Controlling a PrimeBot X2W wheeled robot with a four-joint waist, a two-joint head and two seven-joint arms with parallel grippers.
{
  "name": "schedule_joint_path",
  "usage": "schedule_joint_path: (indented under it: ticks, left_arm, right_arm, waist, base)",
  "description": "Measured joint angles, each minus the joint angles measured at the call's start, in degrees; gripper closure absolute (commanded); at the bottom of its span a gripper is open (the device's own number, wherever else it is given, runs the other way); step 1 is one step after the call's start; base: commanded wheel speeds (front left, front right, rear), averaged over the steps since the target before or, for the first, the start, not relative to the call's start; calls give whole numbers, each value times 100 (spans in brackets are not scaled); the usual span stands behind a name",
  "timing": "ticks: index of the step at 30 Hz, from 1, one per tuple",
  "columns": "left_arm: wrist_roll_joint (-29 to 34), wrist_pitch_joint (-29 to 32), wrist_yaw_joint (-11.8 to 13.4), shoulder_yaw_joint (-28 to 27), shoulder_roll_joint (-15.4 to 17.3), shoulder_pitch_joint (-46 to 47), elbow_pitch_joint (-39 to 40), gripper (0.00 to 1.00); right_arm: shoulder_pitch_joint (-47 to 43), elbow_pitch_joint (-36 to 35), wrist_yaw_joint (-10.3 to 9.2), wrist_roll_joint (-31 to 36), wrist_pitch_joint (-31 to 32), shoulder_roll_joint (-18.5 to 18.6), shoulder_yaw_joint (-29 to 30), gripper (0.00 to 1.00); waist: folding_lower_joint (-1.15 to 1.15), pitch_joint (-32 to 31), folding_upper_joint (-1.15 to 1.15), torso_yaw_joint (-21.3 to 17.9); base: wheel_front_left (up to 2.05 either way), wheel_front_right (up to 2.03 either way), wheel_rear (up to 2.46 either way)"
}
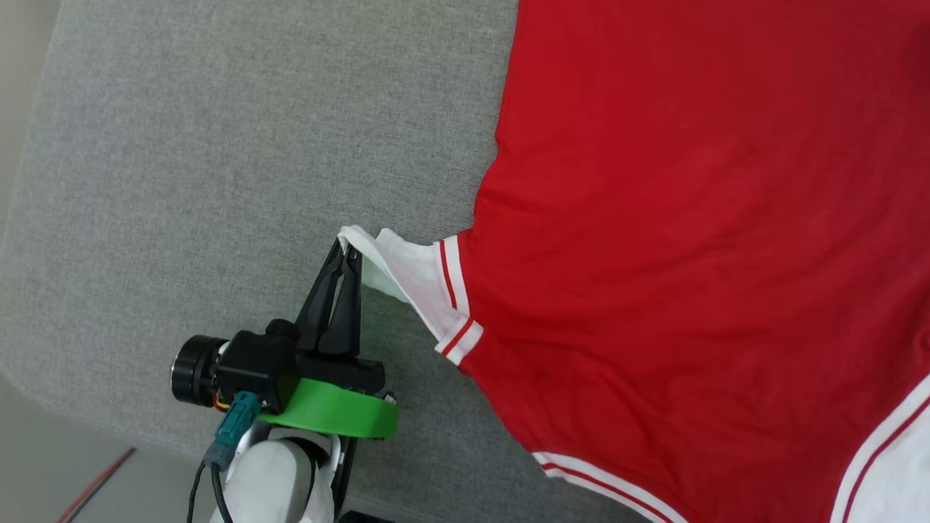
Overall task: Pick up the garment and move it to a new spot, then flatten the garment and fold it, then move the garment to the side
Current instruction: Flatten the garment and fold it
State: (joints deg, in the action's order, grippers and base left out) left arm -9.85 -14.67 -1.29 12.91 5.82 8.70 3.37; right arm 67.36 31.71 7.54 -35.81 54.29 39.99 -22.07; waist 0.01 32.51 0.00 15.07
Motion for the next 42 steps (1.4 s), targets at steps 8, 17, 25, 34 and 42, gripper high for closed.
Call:
schedule_joint_path:
  ticks: [8,17,25,34,42]
  left_arm:
    - [82,0,-83,-86,-118,21,-43,100]
    - [126,0,-218,-260,-190,19,-183,100]
    - [183,0,-283,-466,-207,-201,-404,100]
    - [227,0,-309,-776,-201,-673,-588,100]
    - [302,0,-352,-922,-183,-900,-684,100]
  right_arm:
    - [-80,314,-2,-112,26,123,-155,0]
    - [-121,224,-1,-183,-472,134,-456,100]
    - [-284,-45,-1,-624,-1369,286,-808,100]
    - [-1259,-1048,-1,-1302,-2284,1209,-1289,100]
    - [-2577,-1702,-1,-1671,-3020,1758,-1006,100]
  waist:
    - [0,277,0,240]
    - [0,76,0,125]
    - [-1,-476,0,-5]
    - [-1,-1229,0,-285]
    - [-1,-1779,0,-698]
  base:
    - [0,0,0]
    - [0,0,0]
    - [0,0,0]
    - [0,0,0]
    - [0,0,0]
